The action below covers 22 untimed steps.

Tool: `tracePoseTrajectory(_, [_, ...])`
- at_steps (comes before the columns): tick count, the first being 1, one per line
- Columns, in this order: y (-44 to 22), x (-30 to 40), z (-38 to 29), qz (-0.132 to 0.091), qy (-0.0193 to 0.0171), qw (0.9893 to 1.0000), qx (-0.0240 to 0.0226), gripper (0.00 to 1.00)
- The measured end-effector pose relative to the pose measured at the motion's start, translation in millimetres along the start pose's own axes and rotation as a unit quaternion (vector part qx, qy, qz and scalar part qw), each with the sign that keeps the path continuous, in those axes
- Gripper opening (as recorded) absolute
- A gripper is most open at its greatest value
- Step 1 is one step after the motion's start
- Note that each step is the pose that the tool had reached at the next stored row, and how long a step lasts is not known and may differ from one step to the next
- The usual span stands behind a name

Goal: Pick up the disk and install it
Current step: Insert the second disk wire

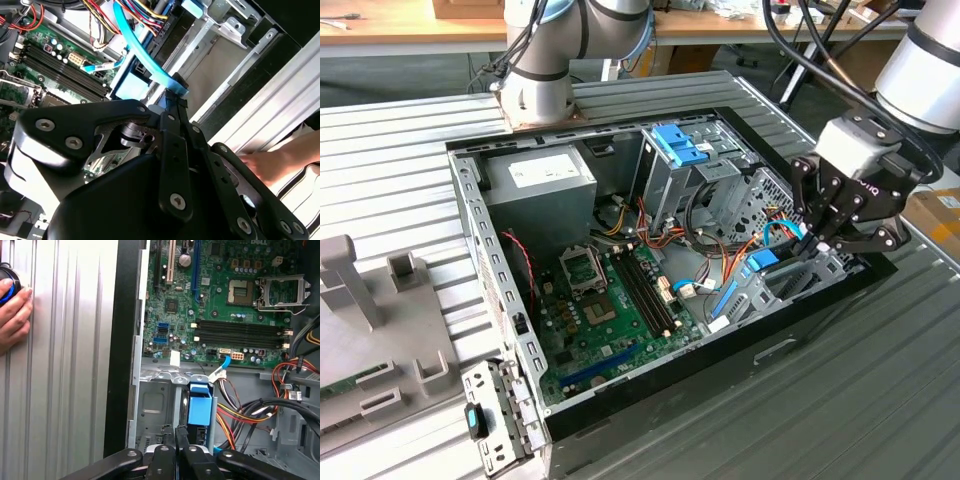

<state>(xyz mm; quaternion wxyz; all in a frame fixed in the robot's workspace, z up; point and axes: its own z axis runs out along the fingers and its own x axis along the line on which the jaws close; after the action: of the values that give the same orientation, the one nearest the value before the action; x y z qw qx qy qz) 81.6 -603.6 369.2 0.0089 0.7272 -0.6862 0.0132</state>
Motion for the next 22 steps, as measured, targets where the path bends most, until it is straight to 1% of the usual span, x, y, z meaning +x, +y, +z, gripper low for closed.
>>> tracePoseTrajectory(1, [1.4, 0.2, 0.0, 0.0, -0.0041, 1.0, 0.0002, 0.15])
tracePoseTrajectory(2, [2.7, 0.5, 0.0, 0.0, -0.0108, 0.9999, 0.0006, 0.15])
tracePoseTrajectory(3, [3.3, 1.1, 0.1, 0.0, -0.0197, 0.9998, 0.0012, 0.15])
tracePoseTrajectory(4, [3.4, 1.8, 0.0, 0.0, -0.0205, 0.9998, 0.0012, 0.15])
tracePoseTrajectory(6, [4.5, 2.9, 0.1, 0.0, -0.0208, 0.9998, 0.0016, 0.15])
tracePoseTrajectory(7, [5.8, 4.1, 0.1, 0.0, -0.023, 0.9997, 0.002, 0.15])
tracePoseTrajectory(8, [9.3, 6.3, 0.3, 0.0, -0.0304, 0.9995, 0.0026, 0.15])
tracePoseTrajectory(9, [10.2, 10.3, 0.9, 0.0, -0.0369, 0.9993, 0.003, 0.15])
tracePoseTrajectory(10, [10.6, 13.8, 1.3, 0.0, -0.0402, 0.9992, 0.0032, 0.15])
tracePoseTrajectory(11, [11.0, 17.8, 1.6, 0.0, -0.0424, 0.9991, 0.0033, 0.15])
tracePoseTrajectory(12, [11.2, 20.7, 2.5, 0.0, -0.0432, 0.9991, 0.0033, 0.15])
tracePoseTrajectory(13, [11.3, 21.1, 4.1, 0.0, -0.0434, 0.9991, 0.0033, 0.15])
tracePoseTrajectory(17, [11.2, 21.1, 4.4, 0.0, -0.0434, 0.9991, 0.0033, 0.15])
tracePoseTrajectory(19, [11.3, 21.1, 4.3, 0.0, -0.0485, 0.9988, 0.0037, 0.15])
tracePoseTrajectory(20, [11.3, 21.0, 4.3, 0.0, -0.0492, 0.9988, 0.0037, 0.15])
tracePoseTrajectory(22, [11.3, 21.1, 4.2, 0.0, -0.0493, 0.9988, 0.0037, 0.15])
